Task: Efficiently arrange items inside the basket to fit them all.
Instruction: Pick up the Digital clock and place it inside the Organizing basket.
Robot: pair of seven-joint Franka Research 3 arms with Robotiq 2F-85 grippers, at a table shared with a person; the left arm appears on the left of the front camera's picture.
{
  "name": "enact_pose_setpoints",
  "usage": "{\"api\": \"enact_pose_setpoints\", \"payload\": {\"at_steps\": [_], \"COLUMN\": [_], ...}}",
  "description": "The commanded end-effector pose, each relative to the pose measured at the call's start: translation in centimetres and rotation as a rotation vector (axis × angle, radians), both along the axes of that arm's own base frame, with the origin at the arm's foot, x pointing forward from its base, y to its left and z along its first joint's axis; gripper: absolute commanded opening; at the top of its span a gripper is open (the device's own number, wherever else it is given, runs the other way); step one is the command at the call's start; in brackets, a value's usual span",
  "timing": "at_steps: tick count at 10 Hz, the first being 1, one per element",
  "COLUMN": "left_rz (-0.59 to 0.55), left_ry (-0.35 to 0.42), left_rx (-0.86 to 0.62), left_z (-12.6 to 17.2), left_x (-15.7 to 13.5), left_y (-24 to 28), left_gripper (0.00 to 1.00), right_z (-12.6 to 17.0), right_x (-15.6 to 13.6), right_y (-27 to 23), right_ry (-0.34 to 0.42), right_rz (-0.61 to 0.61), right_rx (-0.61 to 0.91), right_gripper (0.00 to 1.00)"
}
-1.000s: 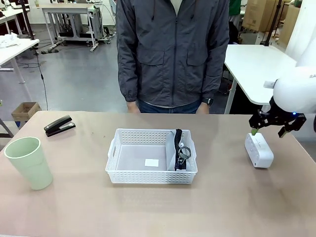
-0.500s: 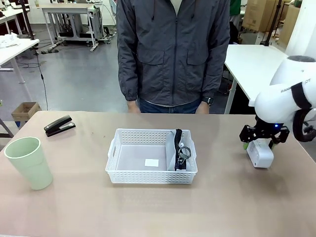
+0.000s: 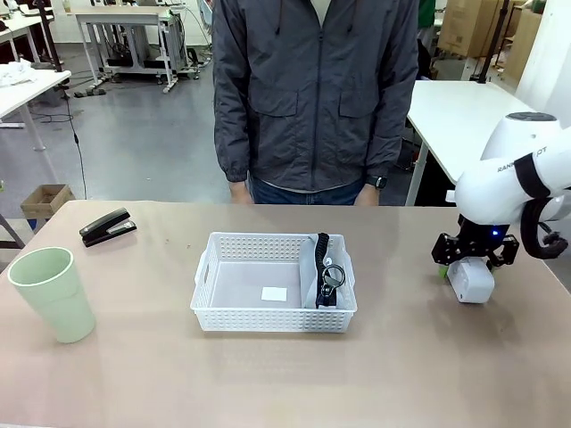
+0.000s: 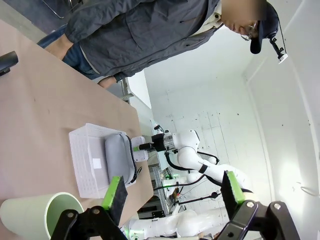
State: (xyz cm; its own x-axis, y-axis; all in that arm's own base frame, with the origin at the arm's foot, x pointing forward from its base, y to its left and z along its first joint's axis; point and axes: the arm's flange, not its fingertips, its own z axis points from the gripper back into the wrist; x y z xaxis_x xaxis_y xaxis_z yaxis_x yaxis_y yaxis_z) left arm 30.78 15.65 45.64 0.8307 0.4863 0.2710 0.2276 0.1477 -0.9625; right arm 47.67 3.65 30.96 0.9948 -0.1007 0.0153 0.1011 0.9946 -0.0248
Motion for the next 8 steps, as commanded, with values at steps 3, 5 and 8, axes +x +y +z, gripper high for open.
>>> {"api": "enact_pose_setpoints", "payload": {"at_steps": [3, 5, 8], "left_rz": [-0.008, -0.008, -0.008], "left_ry": [-0.005, -0.005, -0.005], "left_rx": [-0.001, -0.001, -0.001], "left_z": [0.23, 0.23, 0.23], "left_x": [-0.38, -0.38, -0.38], "left_y": [-0.12, -0.12, -0.12], "left_gripper": [1.0, 1.0, 1.0], "right_z": [0.32, 0.26, 0.33], "right_x": [0.41, 0.38, 0.36], "right_y": [0.4, 0.58, 0.63], "right_ry": [-0.011, -0.032, -0.031], "right_rz": [0.002, 0.001, -0.017], "right_rx": [-0.017, -0.033, -0.017], "right_gripper": [1.0, 1.0, 0.0]}}
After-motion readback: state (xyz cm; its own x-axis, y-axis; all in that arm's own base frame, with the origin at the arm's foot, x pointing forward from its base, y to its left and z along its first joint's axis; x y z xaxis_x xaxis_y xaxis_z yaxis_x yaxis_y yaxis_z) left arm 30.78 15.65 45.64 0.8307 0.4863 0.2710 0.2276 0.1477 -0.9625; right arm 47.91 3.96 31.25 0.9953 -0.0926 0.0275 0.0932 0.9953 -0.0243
